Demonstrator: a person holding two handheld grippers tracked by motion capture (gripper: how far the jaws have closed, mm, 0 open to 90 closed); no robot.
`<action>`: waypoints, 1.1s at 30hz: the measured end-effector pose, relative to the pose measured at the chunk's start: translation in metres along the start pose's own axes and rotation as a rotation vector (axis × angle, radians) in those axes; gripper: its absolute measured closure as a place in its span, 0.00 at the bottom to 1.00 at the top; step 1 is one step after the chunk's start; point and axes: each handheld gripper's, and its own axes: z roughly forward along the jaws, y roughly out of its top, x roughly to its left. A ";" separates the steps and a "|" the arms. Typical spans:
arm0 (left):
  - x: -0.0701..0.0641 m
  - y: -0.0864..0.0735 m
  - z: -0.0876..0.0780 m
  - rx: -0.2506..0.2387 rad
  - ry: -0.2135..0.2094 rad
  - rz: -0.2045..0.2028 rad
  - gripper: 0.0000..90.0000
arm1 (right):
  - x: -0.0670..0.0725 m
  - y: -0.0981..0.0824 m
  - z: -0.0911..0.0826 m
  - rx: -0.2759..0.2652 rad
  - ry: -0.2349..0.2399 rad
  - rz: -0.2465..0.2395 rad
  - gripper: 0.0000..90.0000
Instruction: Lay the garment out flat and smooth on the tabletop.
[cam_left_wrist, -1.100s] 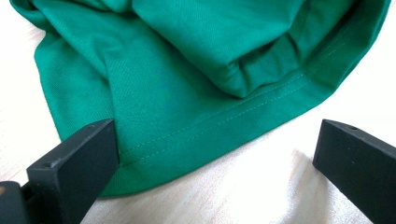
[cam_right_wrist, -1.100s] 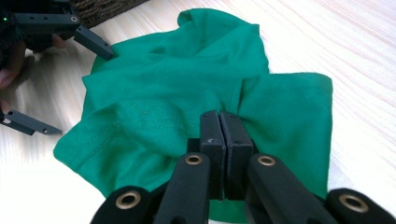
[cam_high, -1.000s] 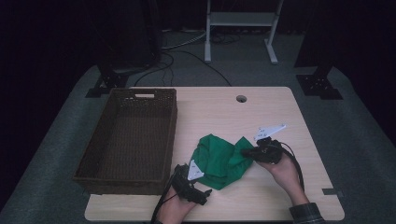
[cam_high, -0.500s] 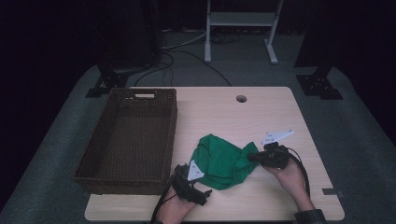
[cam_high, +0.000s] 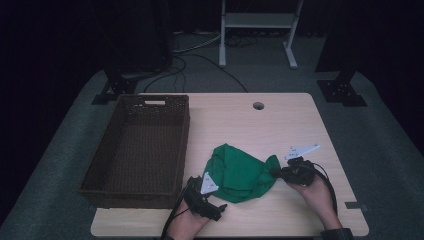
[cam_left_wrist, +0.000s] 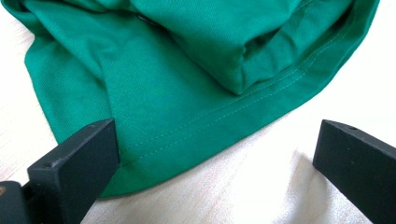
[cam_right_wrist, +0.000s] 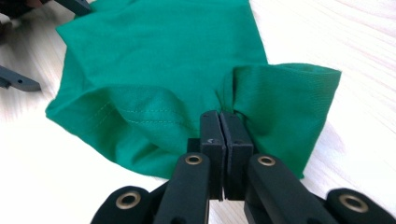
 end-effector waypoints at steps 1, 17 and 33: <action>0.000 0.000 0.000 0.001 -0.001 0.000 0.00 | 0.000 -0.001 -0.001 0.003 -0.003 0.003 0.99; -0.001 0.001 -0.003 -0.013 -0.011 0.004 0.00 | -0.015 -0.020 -0.013 0.011 -0.044 0.053 0.99; -0.001 0.001 -0.002 -0.002 -0.009 0.006 0.00 | -0.033 -0.033 -0.032 -0.002 -0.114 0.097 0.99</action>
